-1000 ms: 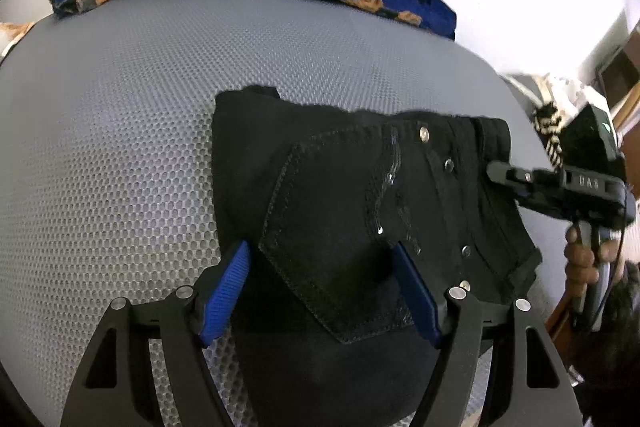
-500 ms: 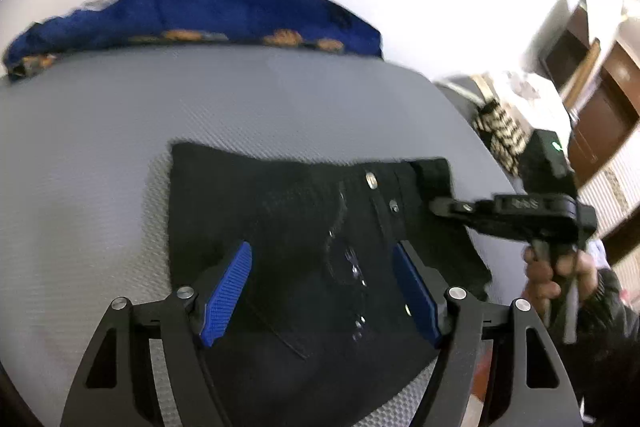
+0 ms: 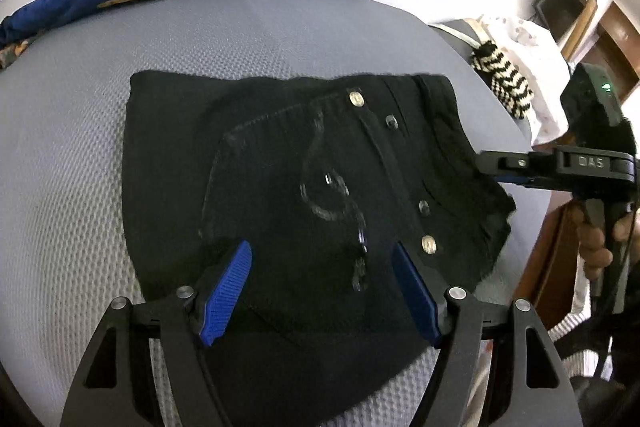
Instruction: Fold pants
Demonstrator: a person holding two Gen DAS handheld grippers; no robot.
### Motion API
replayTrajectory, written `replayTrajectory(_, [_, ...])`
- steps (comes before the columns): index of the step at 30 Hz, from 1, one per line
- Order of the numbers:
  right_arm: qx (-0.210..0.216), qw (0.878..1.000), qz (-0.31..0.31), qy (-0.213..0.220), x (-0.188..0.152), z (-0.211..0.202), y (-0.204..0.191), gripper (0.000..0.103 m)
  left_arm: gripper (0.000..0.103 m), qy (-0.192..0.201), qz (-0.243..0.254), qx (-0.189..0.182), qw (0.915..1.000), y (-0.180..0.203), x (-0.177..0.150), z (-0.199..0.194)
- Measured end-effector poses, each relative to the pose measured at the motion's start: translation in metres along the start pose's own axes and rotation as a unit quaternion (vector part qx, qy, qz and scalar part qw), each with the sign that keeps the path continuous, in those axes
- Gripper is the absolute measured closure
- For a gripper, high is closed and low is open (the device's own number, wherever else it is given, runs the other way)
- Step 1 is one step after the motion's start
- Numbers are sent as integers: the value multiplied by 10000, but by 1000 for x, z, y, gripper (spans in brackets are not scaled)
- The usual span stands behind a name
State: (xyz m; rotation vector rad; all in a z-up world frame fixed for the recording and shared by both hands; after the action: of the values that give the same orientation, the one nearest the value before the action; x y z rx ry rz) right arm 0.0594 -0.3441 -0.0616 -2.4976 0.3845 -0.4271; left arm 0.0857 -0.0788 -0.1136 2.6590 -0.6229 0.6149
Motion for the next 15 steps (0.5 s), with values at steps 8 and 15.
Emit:
replayTrajectory(8, [-126, 9995, -286, -91, -28, -5, -14, 74, 30, -8, 62, 260, 9996, 10, -17, -9])
replayTrajectory(15, [-165, 9997, -191, 2, -27, 4, -16, 74, 30, -1, 113, 607, 9981, 15, -26, -14])
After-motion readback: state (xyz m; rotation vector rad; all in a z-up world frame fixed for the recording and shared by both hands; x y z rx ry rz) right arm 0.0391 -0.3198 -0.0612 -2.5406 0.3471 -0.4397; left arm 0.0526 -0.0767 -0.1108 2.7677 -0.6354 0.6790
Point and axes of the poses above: each gripper's, at about its wrist camera, not at the fingertips, and z roughly the way its jaws point, y to its right, x to its top, the point moved 2 cm from there along z, roughly the way its jaws point, and after that the axes turned 6 degrees about x, right-handed, at the moved point
